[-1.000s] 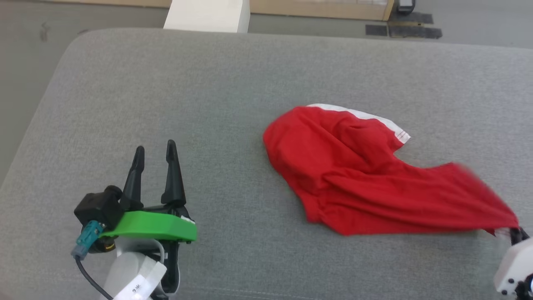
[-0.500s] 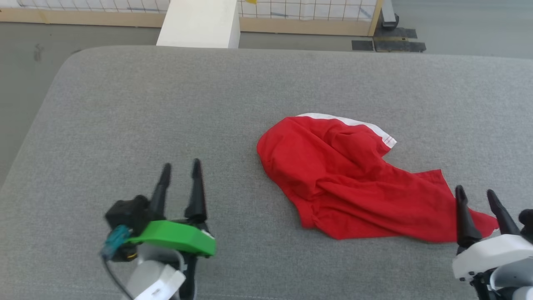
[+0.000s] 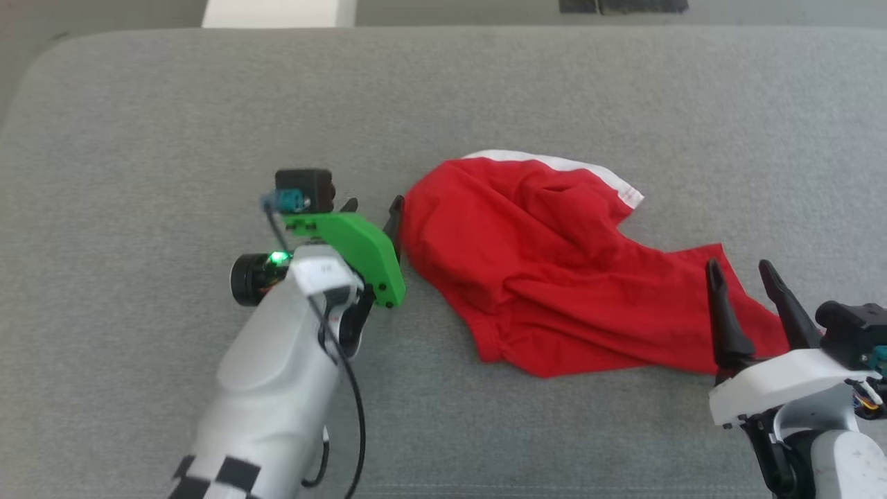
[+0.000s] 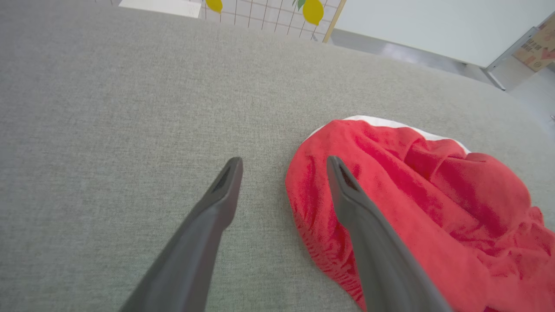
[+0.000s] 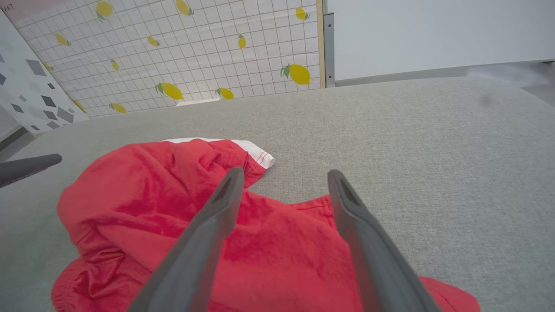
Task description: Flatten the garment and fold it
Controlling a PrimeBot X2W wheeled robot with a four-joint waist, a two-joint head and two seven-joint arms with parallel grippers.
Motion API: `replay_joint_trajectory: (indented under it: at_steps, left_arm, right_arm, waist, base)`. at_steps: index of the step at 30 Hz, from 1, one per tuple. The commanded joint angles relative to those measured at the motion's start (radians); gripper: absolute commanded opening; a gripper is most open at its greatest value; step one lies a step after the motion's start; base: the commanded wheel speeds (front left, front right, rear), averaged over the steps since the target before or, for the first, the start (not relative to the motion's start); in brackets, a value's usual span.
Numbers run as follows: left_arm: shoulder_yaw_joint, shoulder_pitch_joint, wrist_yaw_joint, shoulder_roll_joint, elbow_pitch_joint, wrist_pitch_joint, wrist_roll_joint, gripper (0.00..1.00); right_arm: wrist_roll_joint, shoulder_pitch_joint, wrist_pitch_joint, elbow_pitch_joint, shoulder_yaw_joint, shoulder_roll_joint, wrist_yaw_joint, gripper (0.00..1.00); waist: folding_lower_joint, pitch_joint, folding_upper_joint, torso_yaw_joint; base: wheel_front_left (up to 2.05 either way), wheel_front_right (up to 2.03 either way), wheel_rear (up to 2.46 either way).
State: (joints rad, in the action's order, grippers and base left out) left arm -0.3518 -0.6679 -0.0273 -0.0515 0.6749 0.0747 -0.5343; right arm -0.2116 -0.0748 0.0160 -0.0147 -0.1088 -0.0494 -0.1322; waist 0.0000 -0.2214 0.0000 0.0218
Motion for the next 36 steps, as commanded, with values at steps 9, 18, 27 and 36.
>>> replay_joint_trajectory:
  at_steps: [9, 18, 27, 36]
  left_arm:
    - [-0.081, -0.169, 0.031, -0.015, 0.219, 0.355, -0.002, 1.0]
    - [-0.088, -0.297, 0.008, -0.059, 0.185, 0.223, 0.055, 0.0]
    - [-0.082, -0.461, -0.009, -0.043, 0.142, -0.188, 0.121, 0.0]
    - [-0.149, -0.133, 0.081, -0.093, 0.126, -0.278, 0.11, 0.0]
  right_arm:
    - [-0.015, -0.025, -0.024, -0.019, 0.022, -0.001, 0.002, 1.0]
    - [-0.018, -0.044, -0.034, -0.021, 0.044, -0.001, 0.002, 1.0]
    - [-0.016, -0.057, -0.042, -0.034, 0.06, -0.001, 0.002, 1.0]
    - [-0.004, -0.014, -0.025, -0.034, 0.048, -0.001, 0.002, 1.0]
  waist:
    - [0.0, -0.083, 0.0, 0.079]
    - [0.0, -0.109, 0.0, 0.092]
    - [0.0, -0.112, 0.0, 0.089]
    - [0.0, -0.02, 0.0, 0.034]
  base:
    - [0.0, 0.0, 0.0]
    - [0.0, 0.0, 0.0]
    - [0.0, 0.0, 0.0]
    - [0.0, 0.0, 0.0]
